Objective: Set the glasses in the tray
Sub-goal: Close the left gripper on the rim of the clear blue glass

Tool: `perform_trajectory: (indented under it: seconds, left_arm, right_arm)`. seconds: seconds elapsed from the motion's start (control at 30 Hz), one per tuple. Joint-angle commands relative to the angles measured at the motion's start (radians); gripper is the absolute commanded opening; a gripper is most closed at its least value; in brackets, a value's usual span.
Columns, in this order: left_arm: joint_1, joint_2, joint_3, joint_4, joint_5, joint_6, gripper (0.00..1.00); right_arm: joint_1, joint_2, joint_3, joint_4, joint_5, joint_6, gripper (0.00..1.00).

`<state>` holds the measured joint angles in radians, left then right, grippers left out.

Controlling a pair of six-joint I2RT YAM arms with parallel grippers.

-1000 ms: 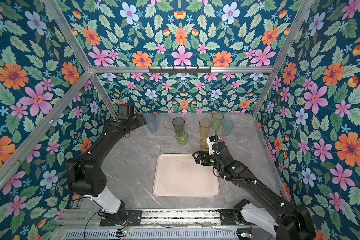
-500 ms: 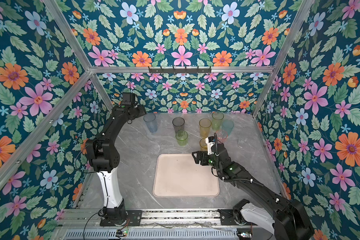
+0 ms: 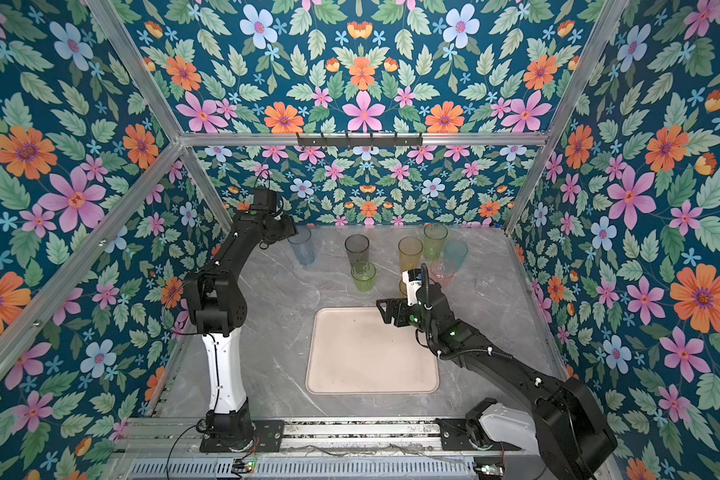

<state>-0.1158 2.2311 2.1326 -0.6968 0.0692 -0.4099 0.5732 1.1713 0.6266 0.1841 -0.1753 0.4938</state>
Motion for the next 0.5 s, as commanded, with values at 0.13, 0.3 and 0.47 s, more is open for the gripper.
perform_trajectory:
  seconds: [0.13, 0.3, 0.47]
  left_arm:
    - [0.003, 0.033, 0.024, -0.01, 0.004, 0.019, 0.65]
    - [0.004, 0.044, 0.033, -0.014, 0.018, 0.046, 0.61]
    - [0.004, 0.054, 0.033, -0.021, 0.014, 0.06, 0.52]
  right_arm:
    - [0.005, 0.013, -0.024, 0.137, -0.015, -0.015, 0.89]
    - [0.004, 0.008, -0.04, 0.158, 0.006, -0.003, 0.89]
    - [0.005, 0.021, -0.036, 0.16, 0.003, 0.001, 0.89]
